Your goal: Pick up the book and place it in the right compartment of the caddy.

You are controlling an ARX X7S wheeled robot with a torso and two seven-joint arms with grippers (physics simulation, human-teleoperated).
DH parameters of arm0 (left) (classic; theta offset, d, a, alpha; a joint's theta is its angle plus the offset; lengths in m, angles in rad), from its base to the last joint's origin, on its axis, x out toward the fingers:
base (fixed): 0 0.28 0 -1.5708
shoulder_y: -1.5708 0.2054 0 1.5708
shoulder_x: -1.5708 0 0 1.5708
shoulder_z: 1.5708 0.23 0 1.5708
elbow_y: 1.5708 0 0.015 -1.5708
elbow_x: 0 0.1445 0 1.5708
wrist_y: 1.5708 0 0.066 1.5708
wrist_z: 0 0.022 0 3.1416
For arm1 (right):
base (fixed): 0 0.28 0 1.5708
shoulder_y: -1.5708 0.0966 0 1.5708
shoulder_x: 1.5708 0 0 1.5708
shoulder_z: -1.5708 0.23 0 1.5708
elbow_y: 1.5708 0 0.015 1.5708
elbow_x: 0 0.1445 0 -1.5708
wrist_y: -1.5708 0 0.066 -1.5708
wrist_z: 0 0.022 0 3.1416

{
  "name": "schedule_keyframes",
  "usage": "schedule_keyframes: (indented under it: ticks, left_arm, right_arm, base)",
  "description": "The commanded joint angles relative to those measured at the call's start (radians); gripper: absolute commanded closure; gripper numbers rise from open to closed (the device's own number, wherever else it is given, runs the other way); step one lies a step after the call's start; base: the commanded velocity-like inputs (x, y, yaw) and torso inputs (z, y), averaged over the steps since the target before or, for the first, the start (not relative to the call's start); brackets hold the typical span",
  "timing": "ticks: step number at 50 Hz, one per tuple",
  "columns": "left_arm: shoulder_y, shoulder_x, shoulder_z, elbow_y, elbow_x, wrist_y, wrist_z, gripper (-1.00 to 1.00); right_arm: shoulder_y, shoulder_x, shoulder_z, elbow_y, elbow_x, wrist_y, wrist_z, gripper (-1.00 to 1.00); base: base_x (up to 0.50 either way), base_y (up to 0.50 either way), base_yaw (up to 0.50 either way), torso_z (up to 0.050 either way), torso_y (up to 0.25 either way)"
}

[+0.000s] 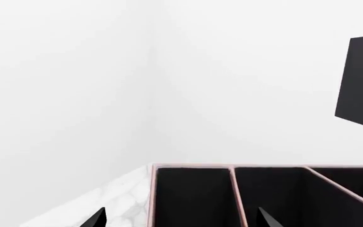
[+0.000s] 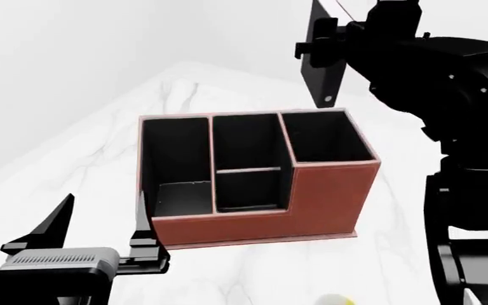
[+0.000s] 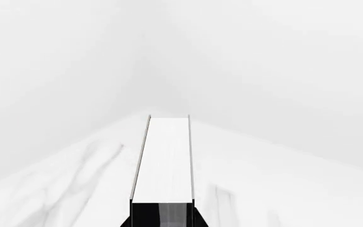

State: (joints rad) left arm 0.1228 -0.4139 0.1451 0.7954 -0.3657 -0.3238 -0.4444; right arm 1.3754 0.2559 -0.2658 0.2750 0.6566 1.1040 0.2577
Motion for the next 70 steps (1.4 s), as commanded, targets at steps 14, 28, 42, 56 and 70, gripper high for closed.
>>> schedule_keyframes:
  ticks: [14, 28, 42, 56, 70]
  left_arm:
    - [-0.004, -0.006, 0.005, -0.004, -0.012, -0.003, -0.005, -1.0]
    - [-0.004, -0.008, 0.01, -0.007, -0.011, -0.001, -0.008, -1.0]
    - [-0.006, -0.01, 0.017, -0.01, -0.01, 0.001, -0.011, -1.0]
    - [-0.003, -0.014, 0.019, -0.008, -0.012, 0.003, -0.015, -1.0]
    - [-0.007, -0.017, 0.02, -0.01, -0.019, 0.002, -0.018, -1.0]
  right_arm:
    - [0.107, -0.034, -0.067, 0.343, -0.104, -0.145, -0.113, 1.0]
    - [0.099, -0.029, -0.077, 0.346, -0.105, -0.152, -0.12, 1.0]
    - [0.039, 0.017, -0.033, 0.174, -0.041, -0.048, -0.074, 1.0]
    - [0.022, 0.02, -0.032, 0.169, -0.034, -0.051, -0.072, 1.0]
    - [-0.001, 0.016, -0.043, 0.192, -0.039, -0.076, -0.08, 1.0]
  base:
    - [0.0, 0.0, 0.0, 0.0, 0.001]
    - [0.0, 0.0, 0.0, 0.0, 0.001]
    - [0.0, 0.0, 0.0, 0.001, 0.001]
    - [0.0, 0.0, 0.0, 0.0, 0.001]
    - [0.0, 0.0, 0.0, 0.001, 0.001]
